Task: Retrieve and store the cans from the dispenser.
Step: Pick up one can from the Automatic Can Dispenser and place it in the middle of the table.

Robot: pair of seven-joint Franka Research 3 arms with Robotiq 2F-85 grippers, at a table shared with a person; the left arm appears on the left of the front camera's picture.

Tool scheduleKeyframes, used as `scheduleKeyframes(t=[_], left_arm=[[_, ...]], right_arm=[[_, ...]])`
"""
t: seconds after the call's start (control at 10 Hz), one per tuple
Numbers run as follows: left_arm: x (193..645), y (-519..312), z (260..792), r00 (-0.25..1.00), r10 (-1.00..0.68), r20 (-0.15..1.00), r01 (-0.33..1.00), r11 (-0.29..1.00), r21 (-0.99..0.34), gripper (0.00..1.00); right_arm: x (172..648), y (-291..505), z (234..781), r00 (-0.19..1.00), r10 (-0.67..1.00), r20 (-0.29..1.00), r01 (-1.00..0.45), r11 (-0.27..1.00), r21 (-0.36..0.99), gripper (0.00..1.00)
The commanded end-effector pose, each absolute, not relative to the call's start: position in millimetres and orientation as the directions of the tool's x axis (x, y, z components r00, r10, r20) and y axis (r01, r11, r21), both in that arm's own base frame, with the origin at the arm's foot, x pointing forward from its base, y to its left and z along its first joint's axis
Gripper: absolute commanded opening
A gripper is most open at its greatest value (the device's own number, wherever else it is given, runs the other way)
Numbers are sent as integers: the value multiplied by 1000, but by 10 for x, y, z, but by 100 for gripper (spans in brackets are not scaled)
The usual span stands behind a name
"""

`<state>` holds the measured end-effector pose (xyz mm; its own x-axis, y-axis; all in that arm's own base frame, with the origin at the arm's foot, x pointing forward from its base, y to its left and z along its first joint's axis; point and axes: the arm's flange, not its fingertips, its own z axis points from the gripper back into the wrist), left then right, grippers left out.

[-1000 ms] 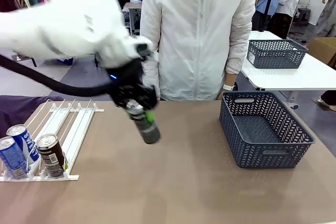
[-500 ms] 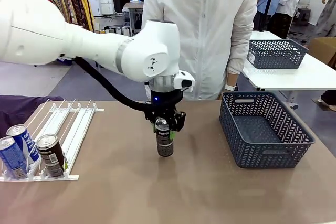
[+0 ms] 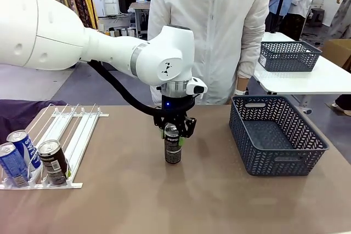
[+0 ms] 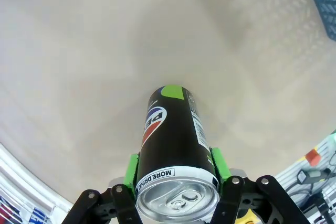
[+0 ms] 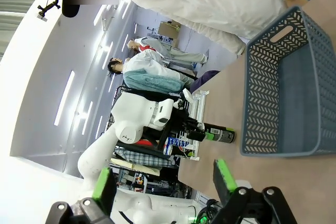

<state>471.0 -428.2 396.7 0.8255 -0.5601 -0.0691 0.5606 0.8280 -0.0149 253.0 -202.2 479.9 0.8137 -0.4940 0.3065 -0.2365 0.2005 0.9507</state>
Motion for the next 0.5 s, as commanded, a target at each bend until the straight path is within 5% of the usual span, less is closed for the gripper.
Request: scheduleKeyframes(t=[0.0,0.1,0.2,0.3,0.4], left_arm=[[4697,-4274,4024,837,-542,-75,541,840,-26,0],[4700,-4270,4025,835,-545,-74,544,838,-28,0],[4684,-4265,4031,832,-550,-72,549,835,-27,58],[4679,-4261,4036,833,-549,-66,549,836,-22,100],[4678,-4256,4046,833,-551,-58,551,835,-19,100]], right_arm=[[2552,-2032,4819,804,-494,332,-267,198,943,100],[2552,-2032,4819,804,-494,332,-267,198,943,100],[2552,-2032,4819,804,-494,332,-267,198,943,100],[2552,-2032,4819,804,-494,332,-267,198,943,100],[2552,-2032,4819,804,-494,332,-267,198,943,100]])
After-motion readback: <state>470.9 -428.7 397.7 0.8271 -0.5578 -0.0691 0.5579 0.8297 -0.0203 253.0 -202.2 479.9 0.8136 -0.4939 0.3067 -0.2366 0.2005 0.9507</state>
